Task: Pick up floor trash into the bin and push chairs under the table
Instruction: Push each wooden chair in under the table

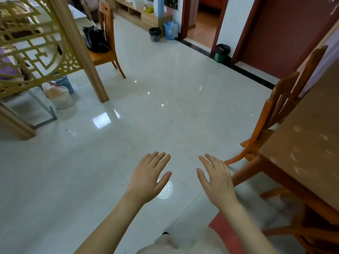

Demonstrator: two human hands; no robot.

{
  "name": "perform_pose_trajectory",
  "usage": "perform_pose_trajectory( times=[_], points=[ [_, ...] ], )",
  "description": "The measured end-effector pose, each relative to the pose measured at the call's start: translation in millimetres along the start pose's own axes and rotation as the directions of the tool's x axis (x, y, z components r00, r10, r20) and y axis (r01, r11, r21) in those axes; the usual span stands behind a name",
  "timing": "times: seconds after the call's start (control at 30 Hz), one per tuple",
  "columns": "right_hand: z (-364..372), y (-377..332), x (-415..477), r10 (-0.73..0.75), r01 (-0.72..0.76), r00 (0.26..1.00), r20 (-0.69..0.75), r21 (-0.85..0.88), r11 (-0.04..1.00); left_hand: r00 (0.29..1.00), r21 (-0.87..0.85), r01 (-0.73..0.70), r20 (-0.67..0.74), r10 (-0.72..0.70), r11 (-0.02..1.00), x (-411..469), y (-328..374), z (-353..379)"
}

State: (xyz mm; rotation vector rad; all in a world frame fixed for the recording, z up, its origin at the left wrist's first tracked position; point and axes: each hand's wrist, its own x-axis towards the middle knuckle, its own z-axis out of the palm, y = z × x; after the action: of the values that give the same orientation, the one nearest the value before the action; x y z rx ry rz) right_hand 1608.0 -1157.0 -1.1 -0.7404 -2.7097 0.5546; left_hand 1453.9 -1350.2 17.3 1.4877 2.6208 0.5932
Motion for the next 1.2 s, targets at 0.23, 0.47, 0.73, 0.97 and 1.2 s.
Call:
perform_pose_trajectory(
  times=[0.23,0.47,0.73,0.97,1.2],
  points=[
    [18.8,46.0,90.4,-0.022,0.024,0.998,0.056,-0.041,0.999,0.998,-0.024,0.011,0.066,-0.009,1.0,79.4,-29.7,41.6],
    [17.3,103.5,252.0,-0.04,0.046,0.995,0.09,-0.068,0.997,0.997,0.001,0.052,0.058,-0.052,0.999,251.6,-51.7,55.9],
    [-3.4,163.9,405.5,-0.029,0.044,0.992,0.126,-0.121,0.992,1.0,-0.025,0.023,0.007,-0.023,0.999,445.0,-56.4,43.3],
    [19.4,215.9,511.3,0.062,-0.044,0.988,0.143,-0.129,0.991,0.994,-0.074,-0.045,0.099,0.052,0.996,570.2,-84.0,79.4],
    [15.3,273.6,665.3,0.21,-0.204,0.977,0.031,-0.14,0.969,0.966,-0.078,-0.205,0.144,0.215,0.976,771.2,-122.3,91.2]
  ],
)
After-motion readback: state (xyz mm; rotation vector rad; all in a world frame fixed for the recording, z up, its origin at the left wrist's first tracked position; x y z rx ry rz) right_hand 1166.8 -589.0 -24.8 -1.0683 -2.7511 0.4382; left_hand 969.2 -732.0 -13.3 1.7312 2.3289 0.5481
